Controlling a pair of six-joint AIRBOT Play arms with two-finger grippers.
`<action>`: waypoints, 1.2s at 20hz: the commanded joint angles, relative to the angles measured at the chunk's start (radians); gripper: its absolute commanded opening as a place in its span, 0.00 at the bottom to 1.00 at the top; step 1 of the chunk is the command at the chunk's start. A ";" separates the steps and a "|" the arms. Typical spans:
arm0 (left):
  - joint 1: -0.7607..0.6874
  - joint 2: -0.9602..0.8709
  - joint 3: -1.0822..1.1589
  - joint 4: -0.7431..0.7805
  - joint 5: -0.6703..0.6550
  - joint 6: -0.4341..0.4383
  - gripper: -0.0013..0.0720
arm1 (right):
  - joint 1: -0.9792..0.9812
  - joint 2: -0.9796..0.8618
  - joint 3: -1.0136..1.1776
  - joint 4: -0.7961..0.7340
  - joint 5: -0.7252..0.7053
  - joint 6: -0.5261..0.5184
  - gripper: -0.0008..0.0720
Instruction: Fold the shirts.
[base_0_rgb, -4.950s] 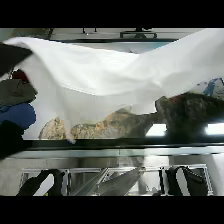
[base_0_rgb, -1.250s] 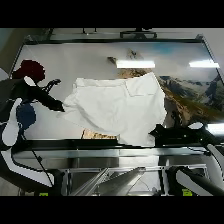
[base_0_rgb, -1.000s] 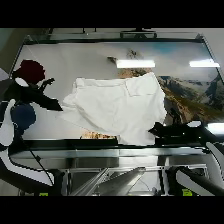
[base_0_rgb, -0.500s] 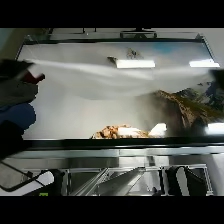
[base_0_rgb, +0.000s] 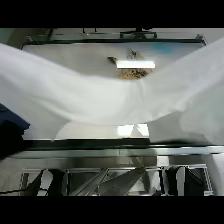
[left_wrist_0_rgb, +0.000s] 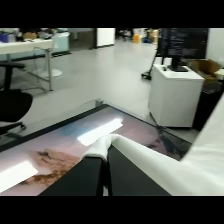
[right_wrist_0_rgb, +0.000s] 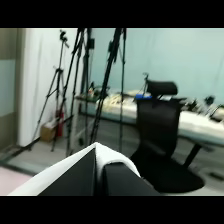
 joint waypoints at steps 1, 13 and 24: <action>-0.075 -0.012 -0.163 0.171 0.084 0.009 0.05 | 0.015 -0.145 -0.117 0.110 0.085 -0.037 0.05; -0.561 -1.069 -0.078 0.379 0.212 0.037 0.03 | 0.337 -1.012 -0.359 0.107 -0.153 -0.263 0.05; -0.573 -1.345 0.394 0.451 0.311 -0.084 0.03 | 0.338 -1.305 -0.066 0.105 -0.074 -0.081 0.05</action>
